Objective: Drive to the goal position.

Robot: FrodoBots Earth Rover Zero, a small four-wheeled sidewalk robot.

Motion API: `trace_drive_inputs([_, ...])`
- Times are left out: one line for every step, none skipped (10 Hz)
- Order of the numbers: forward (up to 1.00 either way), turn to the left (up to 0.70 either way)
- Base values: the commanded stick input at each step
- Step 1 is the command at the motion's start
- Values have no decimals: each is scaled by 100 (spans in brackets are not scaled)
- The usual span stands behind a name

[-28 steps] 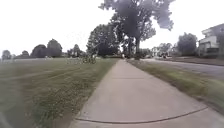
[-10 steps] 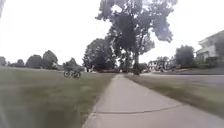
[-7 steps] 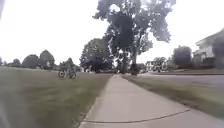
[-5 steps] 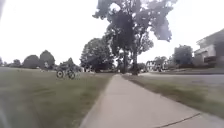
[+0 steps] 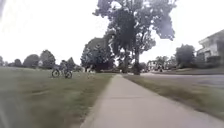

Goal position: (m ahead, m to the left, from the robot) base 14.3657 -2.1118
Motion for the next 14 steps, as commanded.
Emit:
trace_drive_inputs([100,-13])
trace_drive_inputs([100,0])
trace_drive_inputs([100,0])
trace_drive_inputs([100,0])
trace_drive_inputs([100,0])
trace_drive_inputs([100,0])
trace_drive_inputs([100,0])
trace_drive_inputs([100,0])
trace_drive_inputs([100,0])
trace_drive_inputs([100,0])
trace_drive_inputs([100,0])
trace_drive_inputs([100,0])
trace_drive_inputs([100,0])
trace_drive_inputs([100,0])
